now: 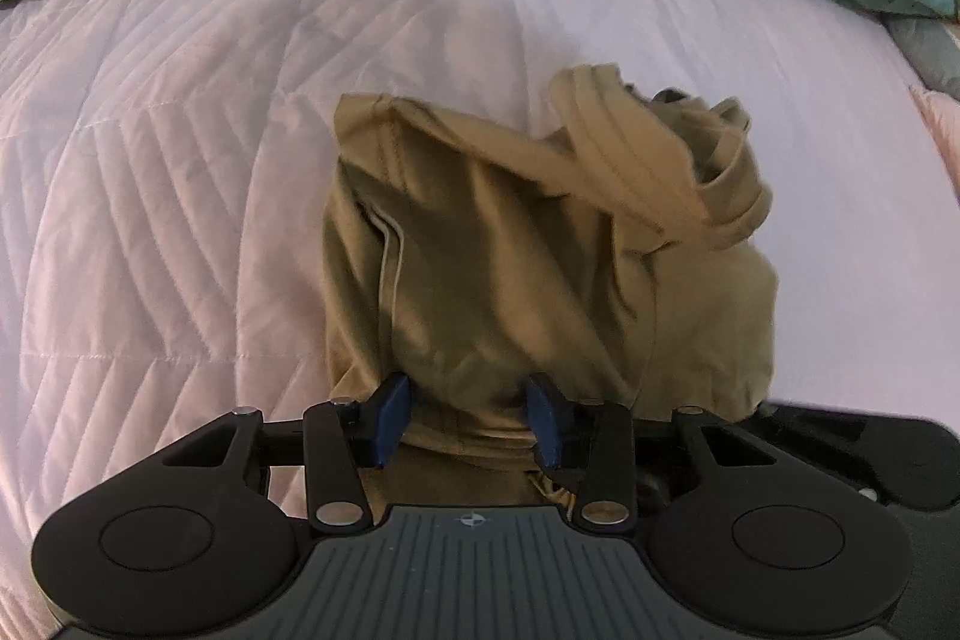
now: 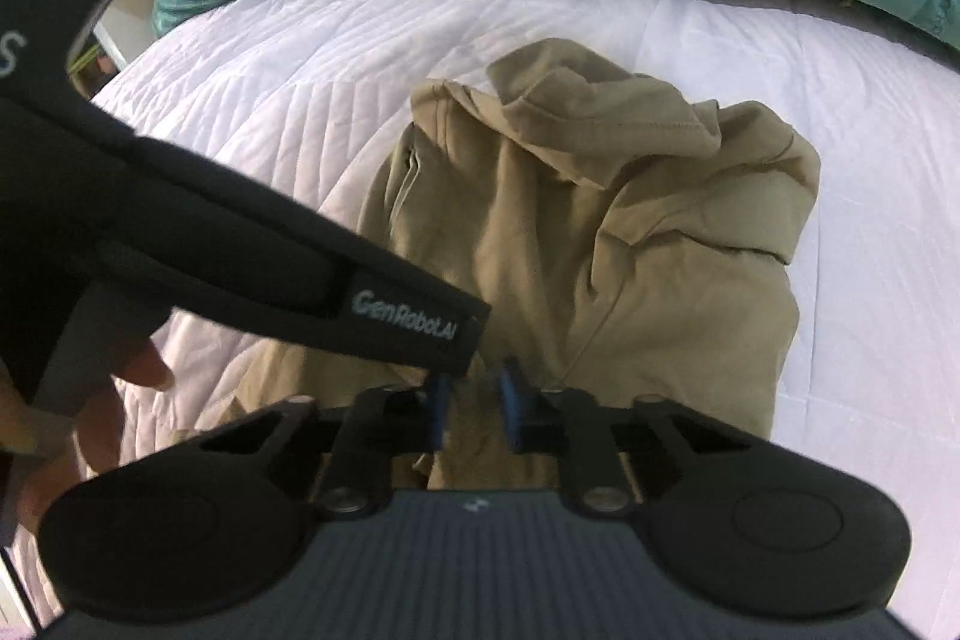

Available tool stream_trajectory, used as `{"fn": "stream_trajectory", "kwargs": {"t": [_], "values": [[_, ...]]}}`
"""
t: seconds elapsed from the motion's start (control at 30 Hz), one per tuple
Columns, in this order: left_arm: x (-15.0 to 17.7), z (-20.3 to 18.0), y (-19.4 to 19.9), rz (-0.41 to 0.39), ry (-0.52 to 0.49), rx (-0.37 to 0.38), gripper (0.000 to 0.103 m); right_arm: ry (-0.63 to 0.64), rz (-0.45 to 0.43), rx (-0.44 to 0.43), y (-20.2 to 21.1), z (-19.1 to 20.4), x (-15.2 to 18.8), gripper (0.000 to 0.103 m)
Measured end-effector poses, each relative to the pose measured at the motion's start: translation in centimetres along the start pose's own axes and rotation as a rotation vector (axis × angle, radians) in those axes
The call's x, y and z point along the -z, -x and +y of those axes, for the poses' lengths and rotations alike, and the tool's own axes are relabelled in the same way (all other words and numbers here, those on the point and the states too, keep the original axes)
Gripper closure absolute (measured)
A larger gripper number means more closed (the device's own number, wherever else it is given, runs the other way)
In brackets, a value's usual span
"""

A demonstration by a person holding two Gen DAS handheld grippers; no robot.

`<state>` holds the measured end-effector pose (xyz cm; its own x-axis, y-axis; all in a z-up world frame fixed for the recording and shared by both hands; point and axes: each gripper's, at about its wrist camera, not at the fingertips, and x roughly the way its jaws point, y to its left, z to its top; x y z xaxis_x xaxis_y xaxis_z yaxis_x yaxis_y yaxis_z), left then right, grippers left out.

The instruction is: Fold clothes

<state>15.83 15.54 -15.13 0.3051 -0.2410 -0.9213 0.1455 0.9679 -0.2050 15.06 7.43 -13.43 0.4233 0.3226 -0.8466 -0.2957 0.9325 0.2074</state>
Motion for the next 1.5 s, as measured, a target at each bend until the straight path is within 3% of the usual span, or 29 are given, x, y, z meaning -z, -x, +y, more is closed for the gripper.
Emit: {"fn": "stream_trajectory", "kwargs": {"t": [0.03,0.13,0.53,0.8,1.07,1.3,1.4,1.5], "values": [[-0.1,0.1,0.1,-0.009,0.012,0.017,0.076,-0.015,-0.004,-0.002,0.0,-0.2,-0.1,0.096],[0.0,0.9,0.7,-0.044,0.07,0.064,0.091,-0.051,-0.015,-0.012,0.4,-0.6,-0.2,0.097],[-1.0,-2.6,3.7,-0.139,0.021,0.128,0.094,-0.119,-0.118,-0.002,4.3,-2.3,-0.1,0.099],[-2.1,-9.5,6.9,-0.194,-0.077,0.214,0.094,-0.241,-0.211,0.06,9.7,-6.0,1.4,0.099],[-1.7,-21.0,5.5,-0.143,-0.237,0.348,0.094,-0.42,-0.256,0.17,14.7,-12.4,6.4,0.099],[1.7,-32.6,-0.6,0.011,-0.442,0.391,0.093,-0.657,-0.148,0.256,14.7,-19.5,13.7,0.098],[3.1,-34.4,-2.3,0.055,-0.444,0.361,0.092,-0.727,-0.054,0.284,14.0,-22.3,16.6,0.095],[3.4,-33.7,-1.1,0.004,-0.402,0.329,0.09,-0.777,-0.05,0.287,15.0,-23.8,18.7,0.095]]}}
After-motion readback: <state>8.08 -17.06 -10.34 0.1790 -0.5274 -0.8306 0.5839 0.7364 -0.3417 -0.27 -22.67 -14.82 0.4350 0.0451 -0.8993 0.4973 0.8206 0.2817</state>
